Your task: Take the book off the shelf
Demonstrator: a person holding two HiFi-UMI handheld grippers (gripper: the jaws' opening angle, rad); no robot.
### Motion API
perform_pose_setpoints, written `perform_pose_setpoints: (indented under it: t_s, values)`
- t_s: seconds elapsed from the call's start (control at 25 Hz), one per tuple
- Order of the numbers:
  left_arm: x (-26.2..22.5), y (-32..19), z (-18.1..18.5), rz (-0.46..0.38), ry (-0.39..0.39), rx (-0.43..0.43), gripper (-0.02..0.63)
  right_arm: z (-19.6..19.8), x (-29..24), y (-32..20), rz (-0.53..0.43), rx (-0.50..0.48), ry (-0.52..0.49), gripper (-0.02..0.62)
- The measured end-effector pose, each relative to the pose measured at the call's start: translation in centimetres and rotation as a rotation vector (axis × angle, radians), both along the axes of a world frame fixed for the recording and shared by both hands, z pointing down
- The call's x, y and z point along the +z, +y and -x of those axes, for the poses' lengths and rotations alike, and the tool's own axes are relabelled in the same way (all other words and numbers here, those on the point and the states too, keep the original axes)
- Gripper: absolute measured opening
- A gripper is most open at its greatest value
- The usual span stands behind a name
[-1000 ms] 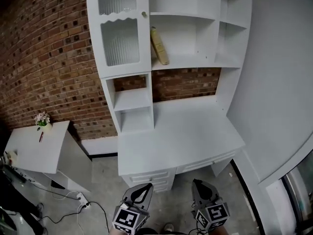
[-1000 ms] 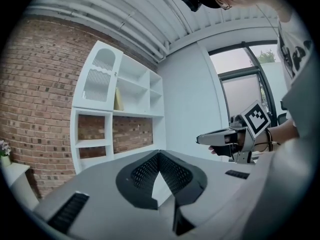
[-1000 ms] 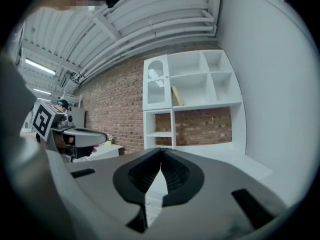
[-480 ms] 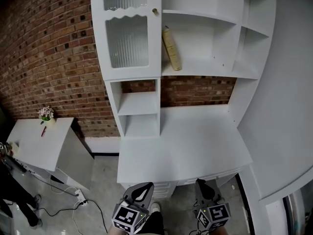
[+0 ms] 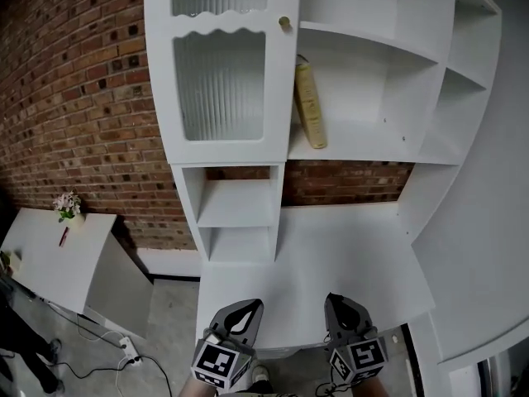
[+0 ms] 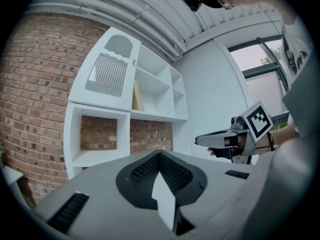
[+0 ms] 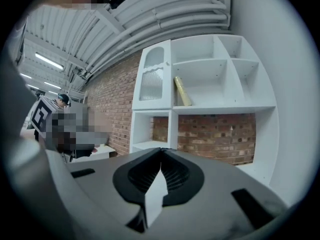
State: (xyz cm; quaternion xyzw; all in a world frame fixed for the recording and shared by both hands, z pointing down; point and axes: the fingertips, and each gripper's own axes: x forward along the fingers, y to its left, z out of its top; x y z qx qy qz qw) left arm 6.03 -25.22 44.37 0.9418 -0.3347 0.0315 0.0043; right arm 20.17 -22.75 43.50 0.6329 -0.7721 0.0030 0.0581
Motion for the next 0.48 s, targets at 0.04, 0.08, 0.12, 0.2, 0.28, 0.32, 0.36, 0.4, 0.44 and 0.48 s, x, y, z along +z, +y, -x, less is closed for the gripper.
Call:
perform_pose_setpoints:
  t_s: [0.04,0.08,0.12,0.2,0.28,0.32,0.36,0.4,0.44,0.48]
  values:
    - [-0.3,-1.5,0.2,-0.010,0.005,-0.005,0.012,0.2,-0.4,-1.4,-0.008,0.001,0.001,0.005]
    - [-0.5,-2.8,0.5,-0.021,0.008,-0.009,0.012,0.3,-0.7,-2.7,-0.018,0.001,-0.001,0.005]
    - [-0.8,-4.0,0.7,-0.033,0.010,-0.015,0.012,0.3,-1.1,-4.0,-0.031,0.000,-0.005,0.005]
    - [-1.3,-6.2,1.1,-0.056,0.013,-0.027,0.012,0.3,-2.1,-6.3,-0.061,0.000,-0.006,0.005]
    - [-2.1,-8.0,1.6,-0.061,0.001,-0.053,0.012,0.2,-3.1,-8.5,-0.081,0.002,0.013,0.005]
    - [-2.6,-8.8,1.8,-0.064,-0.005,-0.073,0.012,0.2,-3.7,-9.6,-0.085,0.006,0.028,0.005]
    - [-3.3,-9.6,2.1,-0.075,-0.002,-0.095,0.012,0.2,-4.3,-10.6,-0.087,0.009,0.044,0.005]
    - [-4.1,-10.3,2.3,-0.091,0.008,-0.115,0.012,0.2,-5.2,-11.6,-0.095,0.012,0.056,0.005]
    - [-4.9,-10.8,2.5,-0.108,0.015,-0.132,0.012,0.3,-6.2,-12.5,-0.108,0.013,0.066,0.005]
    - [-5.5,-11.3,2.5,-0.128,0.017,-0.142,0.012,0.2,-7.4,-13.3,-0.126,0.016,0.071,0.005]
